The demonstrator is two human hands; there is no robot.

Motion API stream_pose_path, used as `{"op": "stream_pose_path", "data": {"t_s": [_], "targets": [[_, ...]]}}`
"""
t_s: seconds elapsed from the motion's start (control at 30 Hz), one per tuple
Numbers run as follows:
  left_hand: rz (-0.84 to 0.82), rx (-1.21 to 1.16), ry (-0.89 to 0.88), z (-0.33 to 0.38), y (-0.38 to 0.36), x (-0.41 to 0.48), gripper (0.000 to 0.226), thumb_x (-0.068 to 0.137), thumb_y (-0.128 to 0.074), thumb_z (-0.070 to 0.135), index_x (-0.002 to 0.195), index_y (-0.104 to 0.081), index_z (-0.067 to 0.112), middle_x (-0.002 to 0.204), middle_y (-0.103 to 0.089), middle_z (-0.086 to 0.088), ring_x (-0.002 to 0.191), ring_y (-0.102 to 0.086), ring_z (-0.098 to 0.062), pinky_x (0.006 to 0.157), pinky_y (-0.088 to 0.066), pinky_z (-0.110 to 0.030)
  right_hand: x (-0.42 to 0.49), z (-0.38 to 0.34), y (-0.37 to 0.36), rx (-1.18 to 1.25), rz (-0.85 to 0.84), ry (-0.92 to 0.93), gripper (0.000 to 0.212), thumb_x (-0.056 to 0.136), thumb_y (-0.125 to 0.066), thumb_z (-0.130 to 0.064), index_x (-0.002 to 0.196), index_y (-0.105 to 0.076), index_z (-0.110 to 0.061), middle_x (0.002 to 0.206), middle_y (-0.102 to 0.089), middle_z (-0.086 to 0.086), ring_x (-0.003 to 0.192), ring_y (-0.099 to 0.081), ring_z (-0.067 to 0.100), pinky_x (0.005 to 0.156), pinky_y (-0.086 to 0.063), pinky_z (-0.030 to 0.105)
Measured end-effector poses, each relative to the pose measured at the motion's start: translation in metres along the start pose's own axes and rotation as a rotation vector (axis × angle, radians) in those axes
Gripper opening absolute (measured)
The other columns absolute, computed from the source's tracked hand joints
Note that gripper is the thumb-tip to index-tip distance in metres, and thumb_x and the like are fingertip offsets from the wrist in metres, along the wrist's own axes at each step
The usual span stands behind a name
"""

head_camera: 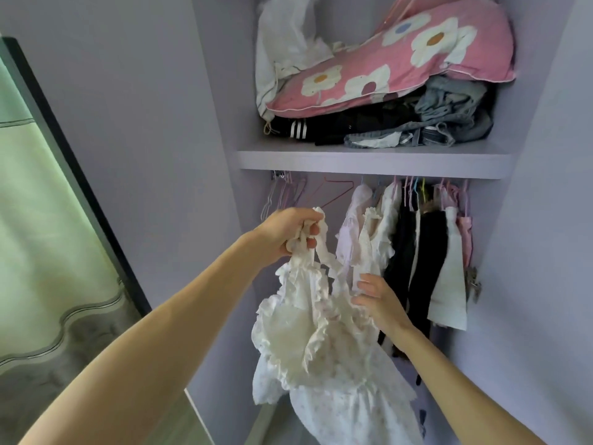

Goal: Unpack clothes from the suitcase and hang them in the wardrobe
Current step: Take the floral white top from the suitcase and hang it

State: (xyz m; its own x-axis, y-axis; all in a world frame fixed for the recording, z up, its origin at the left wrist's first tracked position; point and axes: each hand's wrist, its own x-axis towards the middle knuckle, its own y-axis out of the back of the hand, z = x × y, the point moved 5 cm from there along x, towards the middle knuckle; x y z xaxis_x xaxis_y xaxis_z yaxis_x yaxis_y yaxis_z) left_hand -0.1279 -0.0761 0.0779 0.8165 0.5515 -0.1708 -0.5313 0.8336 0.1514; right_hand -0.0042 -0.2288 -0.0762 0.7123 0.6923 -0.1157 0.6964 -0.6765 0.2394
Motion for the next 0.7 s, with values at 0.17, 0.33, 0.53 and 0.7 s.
{"op": "stream_pose_path", "data": {"t_s": [0.17, 0.33, 0.53, 0.7], "targets": [[-0.119, 0.407, -0.002, -0.007, -0.012, -0.002, 0.011, 0.084, -0.074, 0.015, 0.087, -0.064, 0.012, 0.068, -0.061, 0.001, 0.059, -0.053, -0.015, 0.060, -0.041, -0.029, 0.013, -0.044, -0.032, -0.252, -0.090, 0.193, 0.037, 0.094, -0.057, -0.051, 0.118, -0.057, -0.023, 0.112, -0.063, -0.014, 0.106, -0.059, 0.005, 0.097, -0.046, 0.033], [-0.136, 0.851, -0.078, -0.014, 0.011, 0.005, 0.010, 0.084, -0.069, 0.010, 0.092, -0.065, 0.014, 0.078, -0.054, -0.005, 0.061, -0.047, -0.017, 0.045, -0.038, -0.018, 0.028, -0.076, -0.045, -0.091, -0.217, 0.241, 0.035, 0.086, -0.067, -0.021, 0.116, -0.060, -0.038, 0.095, -0.066, -0.007, 0.051, -0.059, 0.015, 0.055, -0.052, 0.029], [0.061, 1.242, -0.185, -0.016, 0.057, 0.030, 0.013, 0.086, -0.057, 0.018, 0.087, -0.065, 0.029, 0.080, -0.059, 0.011, 0.083, -0.057, -0.017, 0.072, -0.049, -0.031, 0.053, -0.086, -0.069, -0.362, -0.217, 0.229, 0.019, 0.093, -0.055, -0.033, 0.078, -0.065, -0.028, 0.063, -0.065, -0.003, 0.066, -0.070, 0.017, 0.066, -0.048, 0.027], [0.092, 1.057, -0.036, -0.042, 0.122, 0.045, 0.009, 0.089, -0.060, 0.016, 0.092, -0.068, 0.012, 0.065, -0.054, 0.009, 0.069, -0.055, -0.014, 0.063, -0.043, -0.026, 0.091, -0.093, -0.053, -0.144, 0.055, 0.186, 0.021, 0.096, -0.045, -0.014, 0.084, -0.061, -0.020, 0.077, -0.060, -0.001, 0.052, -0.062, 0.008, 0.056, -0.041, 0.022]]}}
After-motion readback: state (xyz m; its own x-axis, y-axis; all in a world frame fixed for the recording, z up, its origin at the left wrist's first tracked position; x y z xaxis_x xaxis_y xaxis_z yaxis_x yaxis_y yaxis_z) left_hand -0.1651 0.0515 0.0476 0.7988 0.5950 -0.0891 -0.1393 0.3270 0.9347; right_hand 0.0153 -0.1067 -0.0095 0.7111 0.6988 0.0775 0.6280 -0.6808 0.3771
